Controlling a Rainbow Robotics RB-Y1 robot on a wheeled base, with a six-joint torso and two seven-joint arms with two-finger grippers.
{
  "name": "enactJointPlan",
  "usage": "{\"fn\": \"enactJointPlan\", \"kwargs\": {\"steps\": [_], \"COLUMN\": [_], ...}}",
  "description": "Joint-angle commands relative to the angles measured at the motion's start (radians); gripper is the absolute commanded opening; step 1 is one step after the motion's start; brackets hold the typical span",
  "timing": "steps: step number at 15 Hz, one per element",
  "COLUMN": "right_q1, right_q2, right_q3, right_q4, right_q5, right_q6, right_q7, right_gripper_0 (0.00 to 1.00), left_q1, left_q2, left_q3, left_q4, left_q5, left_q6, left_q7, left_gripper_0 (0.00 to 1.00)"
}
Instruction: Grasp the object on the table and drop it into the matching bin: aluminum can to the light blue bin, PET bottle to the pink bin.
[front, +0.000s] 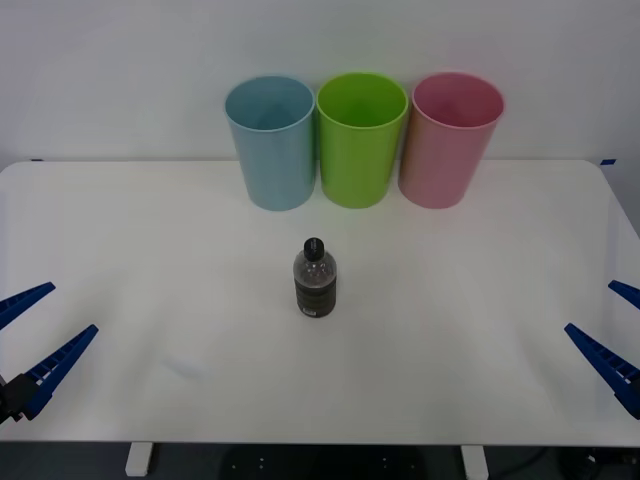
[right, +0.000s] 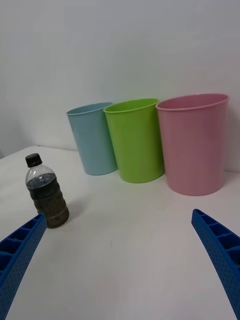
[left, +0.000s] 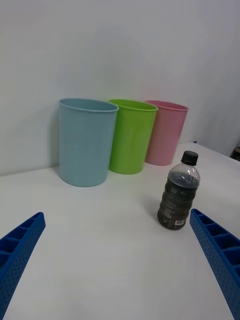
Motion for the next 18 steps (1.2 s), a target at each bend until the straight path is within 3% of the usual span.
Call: {"fn": "enactJointPlan", "kwargs": {"steps": [1,3,10,18], "right_q1": [0.002,0.022,0.004,-0.093], "right_q2": [0.0,-0.033,-0.042,-0.042], "right_q3": [0.002,0.033,0.151,0.303], "right_q4": [-0.002,-0.023,-0.022,0.103], "right_q5": [0.005,-0.01,-0.01,-0.026], "right_q6": [-0.005,0.022,0.087,0.12], "right_q7": [0.0,0.002,0.046,0.305], "right_gripper_0": [1.0,1.0,1.0,1.0], "left_q1": [0.0,0.0,0.0,0.0], "left_q2": [0.0,0.0,0.0,0.0], "left_q3": [0.0,0.0,0.0,0.0], "left_q4": [0.0,0.0,0.0,0.0], "left_q5": [0.0,0.0,0.0,0.0], "left_q6": [0.0,0.0,0.0,0.0], "left_q7": [0.0,0.0,0.0,0.0], "left_gripper_0": [1.0,1.0,1.0,1.0]}}
